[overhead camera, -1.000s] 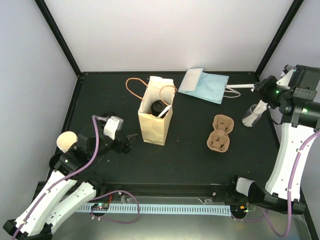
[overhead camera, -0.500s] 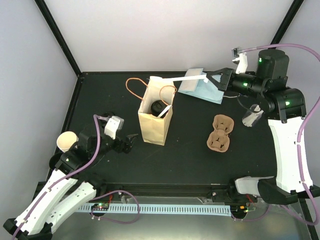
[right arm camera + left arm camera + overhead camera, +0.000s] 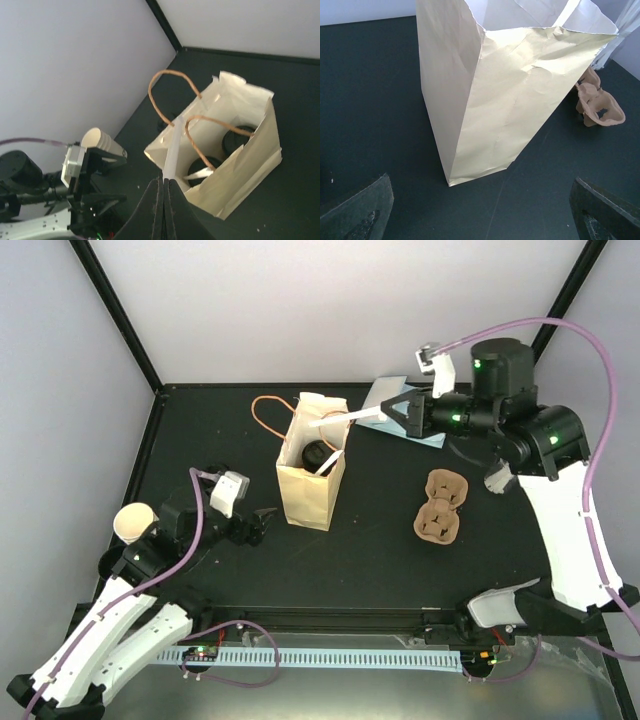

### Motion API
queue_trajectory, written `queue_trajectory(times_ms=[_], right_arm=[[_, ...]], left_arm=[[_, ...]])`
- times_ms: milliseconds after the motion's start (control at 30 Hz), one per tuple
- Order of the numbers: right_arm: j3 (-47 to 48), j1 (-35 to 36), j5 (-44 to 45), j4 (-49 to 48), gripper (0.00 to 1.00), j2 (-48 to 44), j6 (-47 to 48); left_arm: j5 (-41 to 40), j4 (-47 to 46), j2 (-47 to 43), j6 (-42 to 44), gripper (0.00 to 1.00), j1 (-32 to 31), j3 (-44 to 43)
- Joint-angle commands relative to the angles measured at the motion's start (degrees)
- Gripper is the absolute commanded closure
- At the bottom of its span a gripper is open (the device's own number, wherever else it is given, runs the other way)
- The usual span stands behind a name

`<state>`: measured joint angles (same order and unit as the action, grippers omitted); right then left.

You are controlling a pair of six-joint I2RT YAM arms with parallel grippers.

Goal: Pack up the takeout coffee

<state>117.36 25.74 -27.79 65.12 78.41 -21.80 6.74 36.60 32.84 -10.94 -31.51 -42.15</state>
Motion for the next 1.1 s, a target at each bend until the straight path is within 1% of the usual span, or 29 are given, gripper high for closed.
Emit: queue_trajectory(times_ms=[0, 200, 367, 600, 833, 933, 1067], right_arm=[[0.39, 4.98, 7.64, 4.40, 0.99, 0.96, 2.72], [0.10, 9.15, 13.44, 5.99, 0.99, 2.16, 2.68], [0.73, 12.43, 16.39, 6.67, 0.99, 3.88, 2.48], [5.63, 16.36, 19.40, 8.05, 0.99, 10.05, 2.66], [14.44, 17.15, 18.22, 14.05, 0.99, 15.73, 4.66], [12.10, 17.15, 17.45, 13.51, 0.98, 15.21, 4.92], [11.25, 17.15, 15.59, 13.49, 0.99, 15.88, 4.90]], left_arm=[[-0.85, -0.83, 0.47, 0.66, 0.01, 0.23, -0.38], [-0.70, -0.83, 0.73, 0.66, 0.01, 0.23, -0.37], [-0.82, -0.75, 0.74, 0.72, 0.01, 0.26, -0.39], [-0.95, -0.72, 0.74, 0.66, 0.01, 0.30, -0.33], [-1.16, -0.68, 0.73, 0.61, 0.01, 0.26, -0.37], [-1.12, -0.62, 0.73, 0.58, 0.01, 0.23, -0.34], [-1.05, -0.66, 0.82, 0.57, 0.01, 0.27, -0.39]])
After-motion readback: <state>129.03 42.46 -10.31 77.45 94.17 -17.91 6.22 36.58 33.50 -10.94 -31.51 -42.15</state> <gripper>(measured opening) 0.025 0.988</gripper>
